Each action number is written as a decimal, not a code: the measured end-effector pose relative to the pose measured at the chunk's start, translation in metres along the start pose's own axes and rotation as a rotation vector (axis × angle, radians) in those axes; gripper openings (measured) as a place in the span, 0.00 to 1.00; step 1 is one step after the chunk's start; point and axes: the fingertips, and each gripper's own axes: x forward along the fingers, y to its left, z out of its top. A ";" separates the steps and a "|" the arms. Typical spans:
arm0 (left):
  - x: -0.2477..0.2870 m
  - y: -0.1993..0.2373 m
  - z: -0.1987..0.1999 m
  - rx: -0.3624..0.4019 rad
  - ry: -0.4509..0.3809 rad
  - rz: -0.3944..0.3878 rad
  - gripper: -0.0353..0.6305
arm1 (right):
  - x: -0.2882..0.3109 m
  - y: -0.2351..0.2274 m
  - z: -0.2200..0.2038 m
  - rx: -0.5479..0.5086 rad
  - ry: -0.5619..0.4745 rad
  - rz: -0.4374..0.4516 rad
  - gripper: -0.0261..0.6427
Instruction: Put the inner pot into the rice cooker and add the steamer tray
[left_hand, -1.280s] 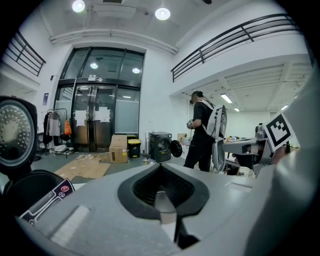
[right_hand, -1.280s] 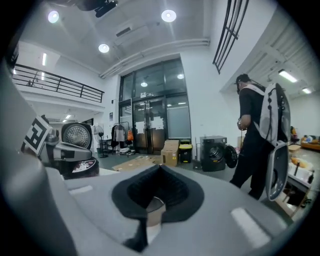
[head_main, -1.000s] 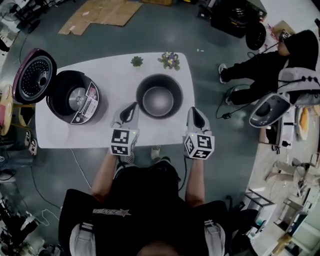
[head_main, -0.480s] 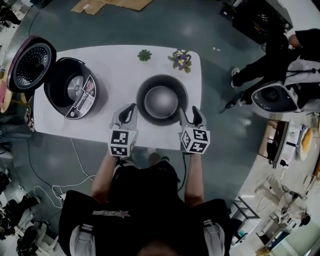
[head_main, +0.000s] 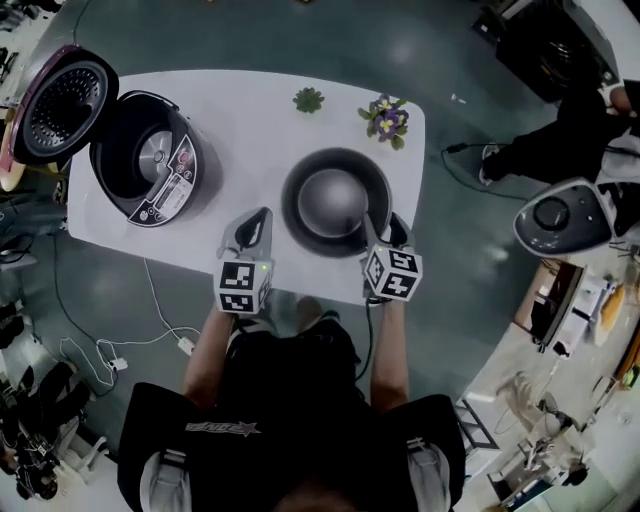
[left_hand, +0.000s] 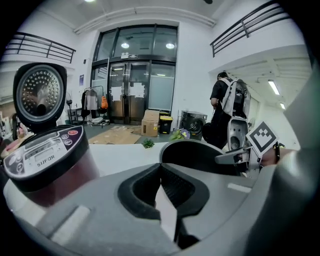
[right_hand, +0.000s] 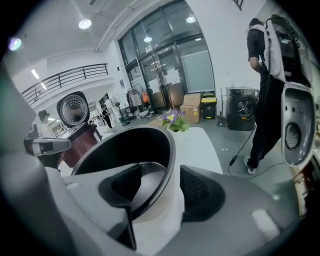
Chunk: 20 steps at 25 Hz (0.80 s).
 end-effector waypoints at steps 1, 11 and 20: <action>0.000 0.002 -0.001 -0.004 0.002 0.008 0.07 | 0.003 -0.001 -0.001 -0.001 0.011 -0.001 0.40; -0.003 0.022 -0.012 -0.044 0.015 0.075 0.07 | 0.025 -0.004 -0.010 -0.034 0.113 -0.028 0.31; -0.014 0.039 -0.014 -0.058 0.011 0.114 0.07 | 0.030 -0.016 -0.008 -0.094 0.166 -0.170 0.07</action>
